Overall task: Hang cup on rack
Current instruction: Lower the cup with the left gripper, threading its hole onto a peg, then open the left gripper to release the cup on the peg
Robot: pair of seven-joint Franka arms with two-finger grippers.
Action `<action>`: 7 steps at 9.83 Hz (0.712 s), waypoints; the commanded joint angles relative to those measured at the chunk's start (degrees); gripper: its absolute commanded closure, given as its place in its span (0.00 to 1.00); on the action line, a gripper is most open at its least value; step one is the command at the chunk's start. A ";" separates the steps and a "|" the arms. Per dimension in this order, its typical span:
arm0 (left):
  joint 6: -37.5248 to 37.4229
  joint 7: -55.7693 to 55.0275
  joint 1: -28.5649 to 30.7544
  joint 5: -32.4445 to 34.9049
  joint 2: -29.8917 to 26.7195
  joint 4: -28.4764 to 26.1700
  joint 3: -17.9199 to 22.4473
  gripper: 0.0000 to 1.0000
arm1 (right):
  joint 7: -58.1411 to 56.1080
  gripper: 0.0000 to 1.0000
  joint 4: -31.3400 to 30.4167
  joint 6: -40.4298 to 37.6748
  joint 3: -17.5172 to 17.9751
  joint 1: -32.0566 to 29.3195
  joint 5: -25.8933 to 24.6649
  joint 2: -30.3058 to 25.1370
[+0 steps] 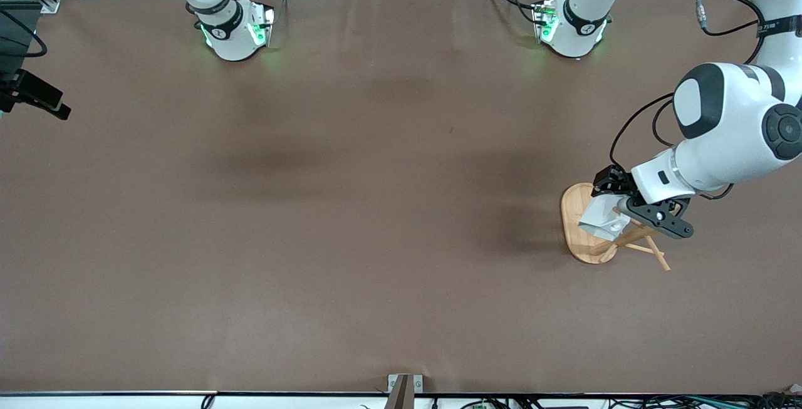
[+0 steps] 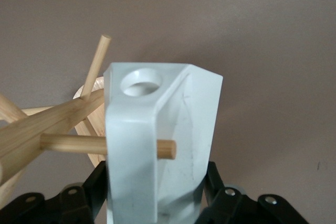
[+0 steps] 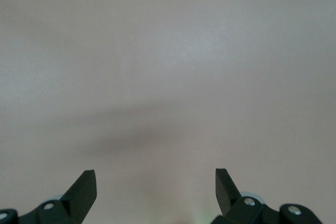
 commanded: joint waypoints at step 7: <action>0.18 -2.03 -0.22 -0.78 0.57 0.57 0.39 0.00 | 0.48 0.00 -0.13 -0.48 0.43 -1.00 0.97 -0.22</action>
